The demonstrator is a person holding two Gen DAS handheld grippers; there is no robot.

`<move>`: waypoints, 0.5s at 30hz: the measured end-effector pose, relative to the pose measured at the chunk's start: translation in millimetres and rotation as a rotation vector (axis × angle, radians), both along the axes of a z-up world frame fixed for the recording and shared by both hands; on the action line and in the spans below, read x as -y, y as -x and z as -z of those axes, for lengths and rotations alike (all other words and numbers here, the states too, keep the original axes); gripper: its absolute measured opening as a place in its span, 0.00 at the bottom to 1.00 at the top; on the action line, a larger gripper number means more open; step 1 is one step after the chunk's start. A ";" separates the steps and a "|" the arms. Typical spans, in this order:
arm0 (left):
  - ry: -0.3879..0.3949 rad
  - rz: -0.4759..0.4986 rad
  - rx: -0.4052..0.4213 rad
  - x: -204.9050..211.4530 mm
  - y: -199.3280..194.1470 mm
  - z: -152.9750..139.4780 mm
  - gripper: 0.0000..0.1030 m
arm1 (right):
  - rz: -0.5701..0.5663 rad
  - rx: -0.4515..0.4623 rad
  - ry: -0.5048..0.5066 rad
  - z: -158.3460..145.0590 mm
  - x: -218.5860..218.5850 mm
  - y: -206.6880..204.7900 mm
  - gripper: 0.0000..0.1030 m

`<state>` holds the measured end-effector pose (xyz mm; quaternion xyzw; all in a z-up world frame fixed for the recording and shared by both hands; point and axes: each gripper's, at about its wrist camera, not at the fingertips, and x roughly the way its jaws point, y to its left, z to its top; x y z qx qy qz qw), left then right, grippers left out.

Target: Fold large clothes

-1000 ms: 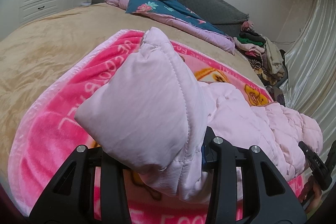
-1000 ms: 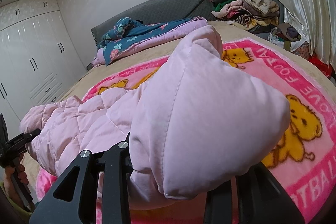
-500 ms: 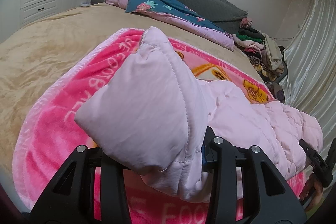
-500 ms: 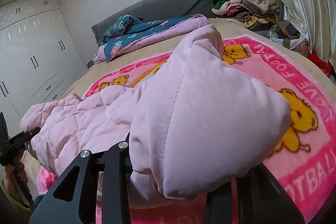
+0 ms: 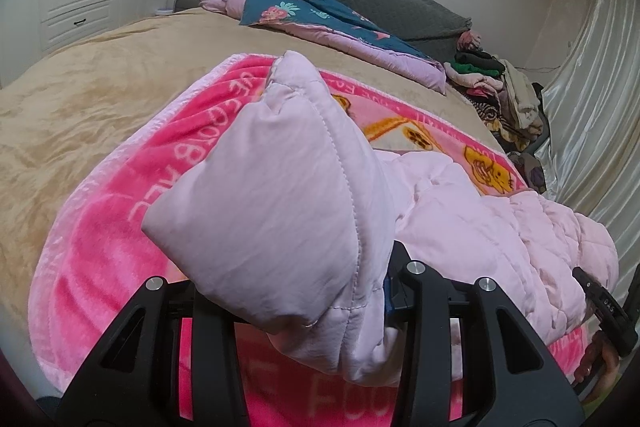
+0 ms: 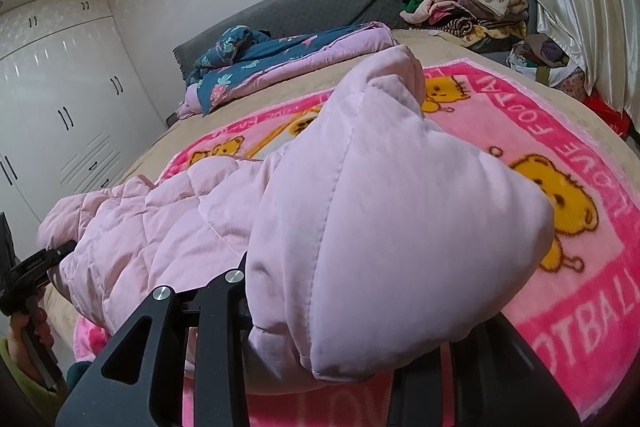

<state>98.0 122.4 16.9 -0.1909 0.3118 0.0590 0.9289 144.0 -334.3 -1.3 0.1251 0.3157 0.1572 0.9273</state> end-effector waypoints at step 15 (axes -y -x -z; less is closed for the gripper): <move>-0.027 0.000 -0.033 5.3 15.0 10.9 0.32 | 0.005 -0.027 -0.016 12.7 8.0 12.6 0.31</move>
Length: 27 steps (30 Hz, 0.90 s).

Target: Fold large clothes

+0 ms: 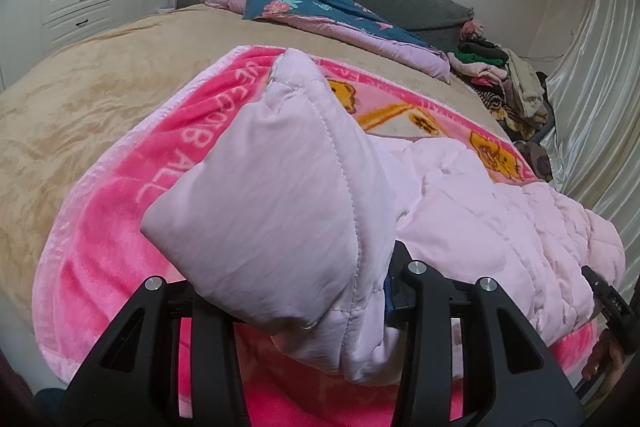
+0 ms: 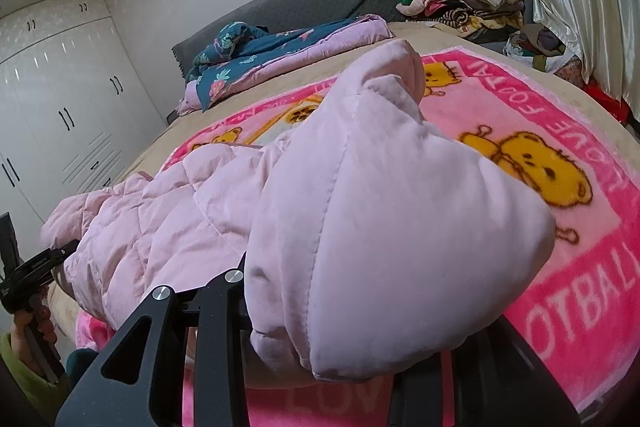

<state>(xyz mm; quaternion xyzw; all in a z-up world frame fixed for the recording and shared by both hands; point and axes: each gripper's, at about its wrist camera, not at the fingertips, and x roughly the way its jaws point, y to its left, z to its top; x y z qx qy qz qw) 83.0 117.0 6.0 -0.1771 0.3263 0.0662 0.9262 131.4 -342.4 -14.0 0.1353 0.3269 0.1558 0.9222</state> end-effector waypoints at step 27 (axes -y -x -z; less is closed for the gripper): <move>-0.020 -0.033 -0.049 5.9 -11.3 20.4 0.40 | 0.088 -0.153 -0.049 35.7 5.0 -17.7 0.46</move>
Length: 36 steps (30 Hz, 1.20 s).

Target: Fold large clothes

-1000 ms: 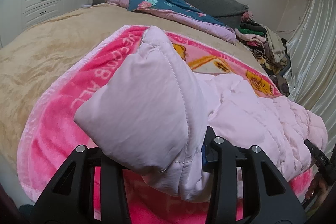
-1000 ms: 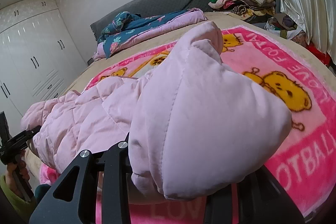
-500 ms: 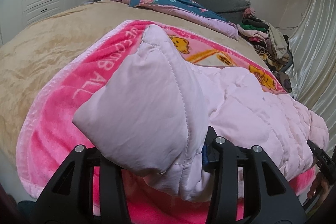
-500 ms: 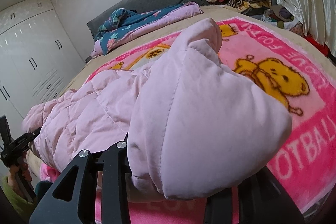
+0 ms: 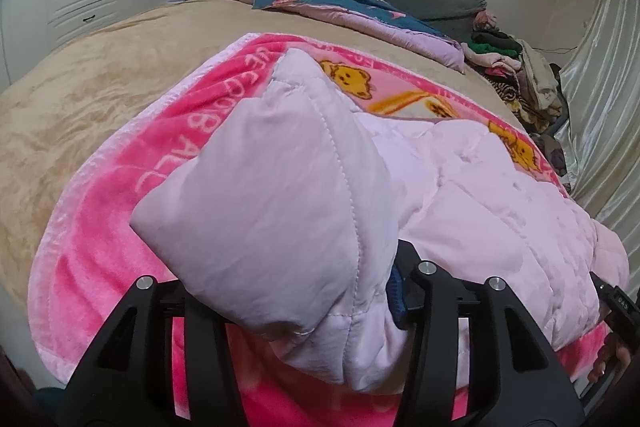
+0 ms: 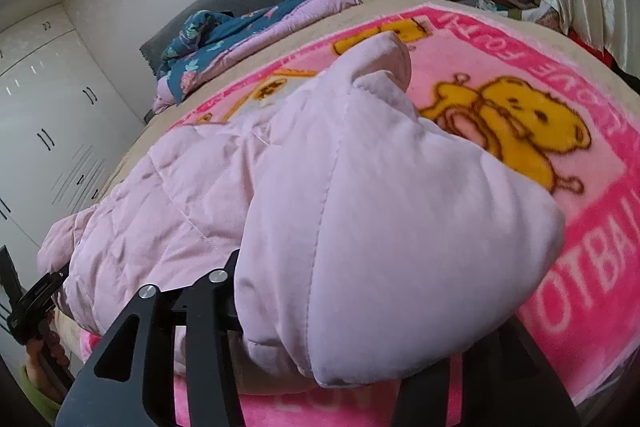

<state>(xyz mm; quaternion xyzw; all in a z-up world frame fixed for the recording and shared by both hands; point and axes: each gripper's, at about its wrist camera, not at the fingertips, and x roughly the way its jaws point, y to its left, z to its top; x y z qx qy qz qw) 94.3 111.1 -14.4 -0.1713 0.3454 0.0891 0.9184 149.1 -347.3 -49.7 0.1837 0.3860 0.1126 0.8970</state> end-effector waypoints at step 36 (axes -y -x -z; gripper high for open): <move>-0.060 0.062 0.094 23.3 85.0 -60.4 0.91 | -0.031 0.241 0.227 -85.0 -9.6 85.2 0.96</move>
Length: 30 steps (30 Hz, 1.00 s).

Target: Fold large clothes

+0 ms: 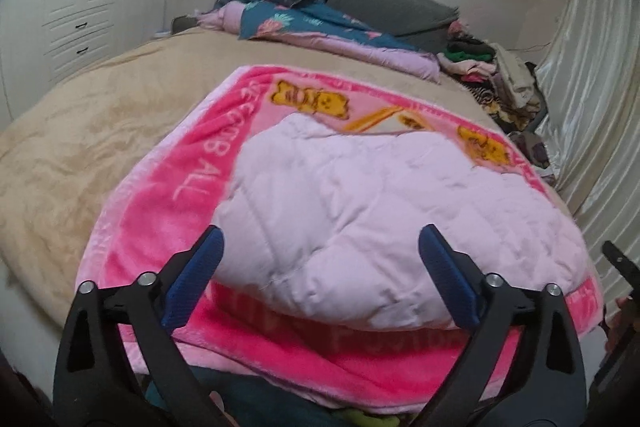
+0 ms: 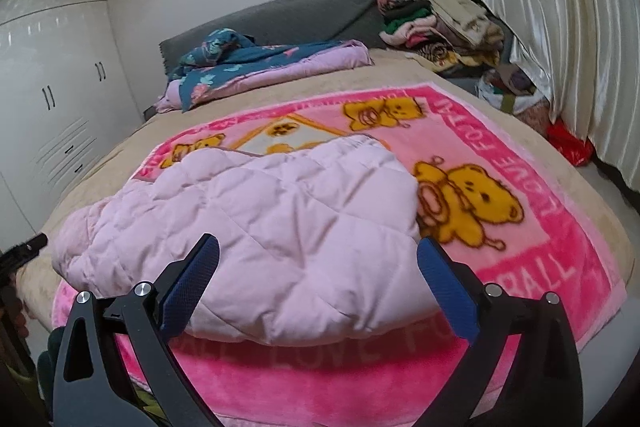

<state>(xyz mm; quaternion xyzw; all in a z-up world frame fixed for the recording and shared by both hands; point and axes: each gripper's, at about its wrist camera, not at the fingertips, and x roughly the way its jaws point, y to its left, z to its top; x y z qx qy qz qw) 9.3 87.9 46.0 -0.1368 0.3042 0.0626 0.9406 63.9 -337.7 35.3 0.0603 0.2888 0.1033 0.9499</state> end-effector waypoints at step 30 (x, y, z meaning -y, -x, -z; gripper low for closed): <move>-0.063 0.123 0.048 79.8 41.2 1.6 0.91 | -0.164 0.176 0.112 -15.2 -88.0 91.7 0.96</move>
